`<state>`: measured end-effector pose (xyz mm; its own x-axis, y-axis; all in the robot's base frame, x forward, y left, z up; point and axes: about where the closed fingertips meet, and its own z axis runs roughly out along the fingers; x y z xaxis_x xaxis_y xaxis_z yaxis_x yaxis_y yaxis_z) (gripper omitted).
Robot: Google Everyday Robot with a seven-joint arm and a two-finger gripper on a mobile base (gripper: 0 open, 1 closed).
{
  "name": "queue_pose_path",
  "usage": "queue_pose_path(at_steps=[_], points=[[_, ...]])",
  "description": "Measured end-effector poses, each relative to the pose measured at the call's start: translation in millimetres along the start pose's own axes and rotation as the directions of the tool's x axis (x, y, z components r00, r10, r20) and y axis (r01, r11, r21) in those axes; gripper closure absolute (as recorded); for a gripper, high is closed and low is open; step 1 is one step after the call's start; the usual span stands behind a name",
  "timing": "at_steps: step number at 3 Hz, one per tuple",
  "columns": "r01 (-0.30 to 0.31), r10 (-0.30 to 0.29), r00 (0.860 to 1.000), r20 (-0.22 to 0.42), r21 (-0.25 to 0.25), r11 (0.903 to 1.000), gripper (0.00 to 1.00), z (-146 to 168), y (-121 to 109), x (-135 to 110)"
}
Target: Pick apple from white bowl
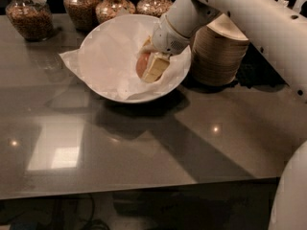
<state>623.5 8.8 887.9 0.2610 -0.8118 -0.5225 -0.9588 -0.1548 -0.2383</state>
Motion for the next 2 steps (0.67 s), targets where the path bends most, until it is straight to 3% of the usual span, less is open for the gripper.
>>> queue_pose_path(at_steps=[1,2], points=[[0.066,-0.07,0.992,0.105,0.044,0.9969,1.0,-34.0,-0.9,-33.3],[0.124,-0.144,0.965,0.22,0.1,0.9872,1.0,-68.5,2.3,-62.2]])
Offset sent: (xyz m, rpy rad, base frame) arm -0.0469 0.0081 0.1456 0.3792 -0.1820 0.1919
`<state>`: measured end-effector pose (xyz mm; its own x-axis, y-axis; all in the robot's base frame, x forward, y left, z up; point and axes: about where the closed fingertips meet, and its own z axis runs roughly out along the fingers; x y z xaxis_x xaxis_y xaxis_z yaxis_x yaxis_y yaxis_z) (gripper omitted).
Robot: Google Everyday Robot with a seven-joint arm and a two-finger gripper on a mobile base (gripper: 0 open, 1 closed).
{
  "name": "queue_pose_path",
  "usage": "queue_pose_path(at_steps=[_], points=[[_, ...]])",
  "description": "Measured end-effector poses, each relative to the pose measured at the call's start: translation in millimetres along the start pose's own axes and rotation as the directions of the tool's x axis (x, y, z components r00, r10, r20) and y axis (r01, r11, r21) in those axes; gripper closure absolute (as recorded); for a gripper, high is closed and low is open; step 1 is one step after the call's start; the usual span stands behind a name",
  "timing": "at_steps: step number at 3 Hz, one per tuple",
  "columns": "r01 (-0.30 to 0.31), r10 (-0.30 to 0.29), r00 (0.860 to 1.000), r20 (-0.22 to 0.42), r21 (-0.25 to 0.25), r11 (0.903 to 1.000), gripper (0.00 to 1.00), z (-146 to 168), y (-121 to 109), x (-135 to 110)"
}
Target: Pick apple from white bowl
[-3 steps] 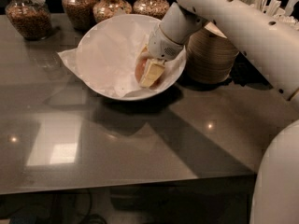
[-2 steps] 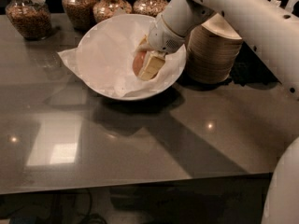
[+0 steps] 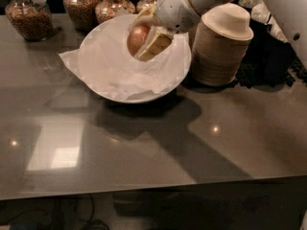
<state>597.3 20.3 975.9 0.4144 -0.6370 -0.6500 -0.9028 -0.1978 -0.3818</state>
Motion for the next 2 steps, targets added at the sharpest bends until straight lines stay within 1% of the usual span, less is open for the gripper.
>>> queue_pose_path(at_steps=[1,2], points=[[0.021,-0.026,0.991,0.134,0.038,0.9991,1.0,-23.4,5.0,-19.6],[0.021,-0.026,0.991,0.134,0.038,0.9991,1.0,-23.4,5.0,-19.6]])
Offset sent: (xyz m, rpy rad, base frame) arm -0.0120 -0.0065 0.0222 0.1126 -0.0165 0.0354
